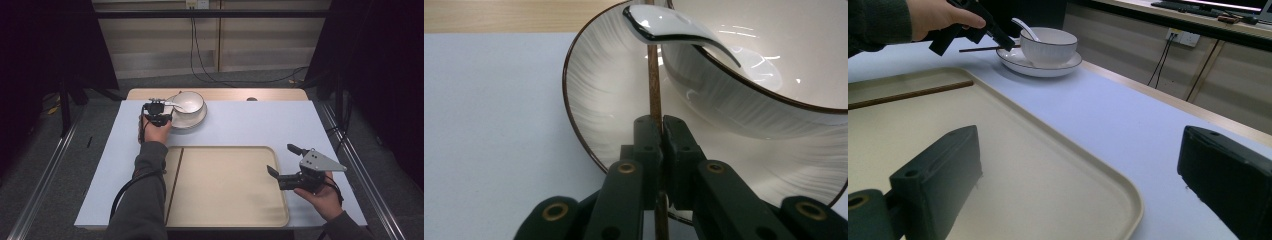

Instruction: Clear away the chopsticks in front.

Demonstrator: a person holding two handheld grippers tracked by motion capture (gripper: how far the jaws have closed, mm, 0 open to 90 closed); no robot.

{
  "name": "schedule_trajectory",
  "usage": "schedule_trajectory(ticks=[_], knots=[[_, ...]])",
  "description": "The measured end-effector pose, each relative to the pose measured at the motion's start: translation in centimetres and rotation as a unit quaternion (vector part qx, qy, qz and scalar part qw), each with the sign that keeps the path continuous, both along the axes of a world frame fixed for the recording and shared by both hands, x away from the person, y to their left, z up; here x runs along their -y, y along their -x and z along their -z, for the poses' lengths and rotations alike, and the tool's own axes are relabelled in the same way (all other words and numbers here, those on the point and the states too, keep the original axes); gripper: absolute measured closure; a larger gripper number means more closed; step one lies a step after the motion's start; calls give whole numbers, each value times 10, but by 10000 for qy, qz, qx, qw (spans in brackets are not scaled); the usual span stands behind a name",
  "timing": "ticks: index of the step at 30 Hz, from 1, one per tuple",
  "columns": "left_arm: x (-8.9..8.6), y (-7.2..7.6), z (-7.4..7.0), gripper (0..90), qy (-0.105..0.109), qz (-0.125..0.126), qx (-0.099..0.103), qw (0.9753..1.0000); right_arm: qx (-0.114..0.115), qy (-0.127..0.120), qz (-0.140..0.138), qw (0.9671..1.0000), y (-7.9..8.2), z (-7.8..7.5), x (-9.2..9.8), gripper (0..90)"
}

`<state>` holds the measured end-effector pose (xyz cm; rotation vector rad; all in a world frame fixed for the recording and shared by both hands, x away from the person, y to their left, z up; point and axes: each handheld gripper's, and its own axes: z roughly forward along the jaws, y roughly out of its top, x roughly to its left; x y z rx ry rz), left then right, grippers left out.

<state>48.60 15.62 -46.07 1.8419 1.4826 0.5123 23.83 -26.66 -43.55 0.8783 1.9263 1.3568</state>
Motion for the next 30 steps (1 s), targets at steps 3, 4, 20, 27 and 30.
schedule_trajectory(ticks=[3,4,20,27,30], knots=[[-2,4,-5,857,82,-193,-9,9998,5,5,17,10000,0,0,-1,36],[-2,5,-6,857,175,-221,38,9996,18,2,20,10000,0,0,0,36],[-12,55,-25,858,537,-451,322,9970,1,18,-26,10000,1,0,-2,36],[-13,75,-25,858,574,-613,329,9959,11,14,-35,10000,1,0,-2,36],[-15,84,-22,858,740,-698,326,9943,26,22,-6,10000,1,0,-2,36]])
